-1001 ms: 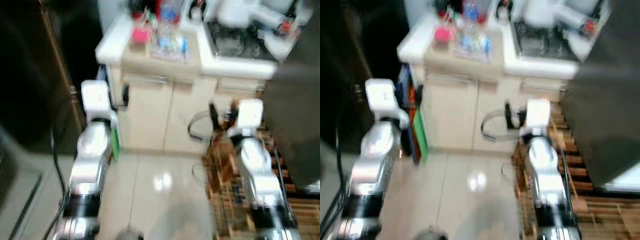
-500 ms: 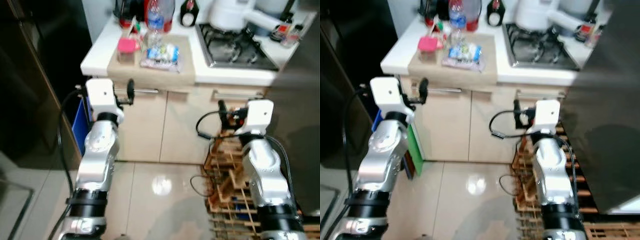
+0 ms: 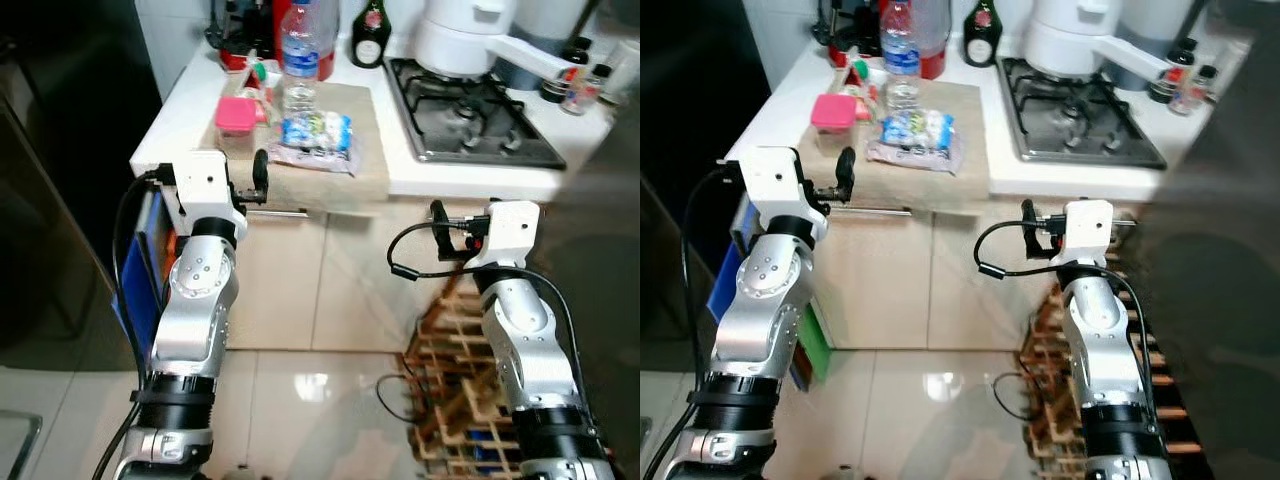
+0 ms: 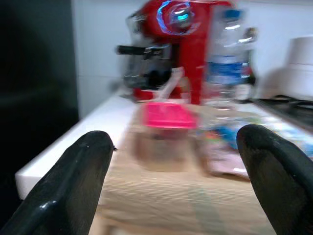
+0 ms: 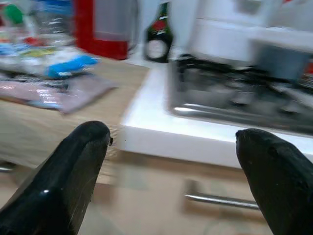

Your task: Restocking fridge

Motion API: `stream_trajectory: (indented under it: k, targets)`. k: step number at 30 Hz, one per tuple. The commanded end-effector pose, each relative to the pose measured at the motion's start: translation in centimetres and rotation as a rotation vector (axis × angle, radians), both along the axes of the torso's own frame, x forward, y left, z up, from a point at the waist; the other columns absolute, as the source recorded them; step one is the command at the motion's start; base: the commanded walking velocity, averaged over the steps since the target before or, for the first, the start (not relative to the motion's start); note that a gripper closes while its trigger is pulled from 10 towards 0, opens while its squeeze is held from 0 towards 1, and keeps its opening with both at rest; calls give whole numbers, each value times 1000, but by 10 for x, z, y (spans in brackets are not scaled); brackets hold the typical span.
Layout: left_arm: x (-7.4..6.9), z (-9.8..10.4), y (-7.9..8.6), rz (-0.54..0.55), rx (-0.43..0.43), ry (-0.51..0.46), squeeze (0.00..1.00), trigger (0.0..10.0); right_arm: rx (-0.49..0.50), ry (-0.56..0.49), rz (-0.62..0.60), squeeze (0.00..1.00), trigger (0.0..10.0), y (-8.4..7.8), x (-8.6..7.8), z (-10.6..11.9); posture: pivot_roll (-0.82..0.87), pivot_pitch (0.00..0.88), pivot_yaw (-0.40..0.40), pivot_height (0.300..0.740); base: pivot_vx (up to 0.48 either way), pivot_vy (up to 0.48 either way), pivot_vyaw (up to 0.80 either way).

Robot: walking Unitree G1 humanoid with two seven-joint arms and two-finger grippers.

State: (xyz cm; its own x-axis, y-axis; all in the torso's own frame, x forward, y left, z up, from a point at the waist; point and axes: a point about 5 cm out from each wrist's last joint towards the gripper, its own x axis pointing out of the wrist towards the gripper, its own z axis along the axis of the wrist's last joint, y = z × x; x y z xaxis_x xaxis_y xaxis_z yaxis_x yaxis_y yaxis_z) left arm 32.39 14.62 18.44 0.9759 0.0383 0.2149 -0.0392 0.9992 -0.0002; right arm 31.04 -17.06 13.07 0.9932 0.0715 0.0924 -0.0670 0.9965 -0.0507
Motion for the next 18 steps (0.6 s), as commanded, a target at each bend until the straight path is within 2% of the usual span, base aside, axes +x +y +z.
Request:
stream_trajectory:
  k: [1,6,8,11,13,14,15,17,18]
  targets:
    - [1,4,-2,-5,12,-13,0,10000,-12,-20,-14,0,10000,-4,3,6,-32,33,-33,740,461,0,0]
    - [1,13,-4,-1,17,-52,0,10000,-15,-37,-19,0,10000,-5,4,10,-33,31,-34,740,461,0,0]
    - [-1,21,-1,14,16,-87,0,10000,-15,-67,-15,0,10000,-3,4,18,-33,31,-34,740,461,0,0]
    - [-8,45,4,44,31,-201,0,10000,7,-191,26,0,10000,8,7,55,-28,33,-33,740,463,0,0]
    - [-9,51,4,45,35,-224,0,10000,9,-215,33,0,10000,10,8,63,-28,33,-33,740,461,0,0]
    - [-11,60,5,43,43,-262,0,10000,28,-256,51,0,10000,14,10,77,-28,30,-31,740,465,0,0]
    - [-11,60,5,43,43,-262,0,10000,28,-256,51,0,10000,14,10,77,-28,30,-31,740,465,0,0]
    - [-14,83,2,24,75,-354,0,10000,71,-347,99,0,10000,24,17,115,-14,20,-33,740,461,0,0]
    - [-14,83,2,24,75,-354,0,10000,71,-347,99,0,10000,24,17,115,-14,20,-33,740,461,0,0]
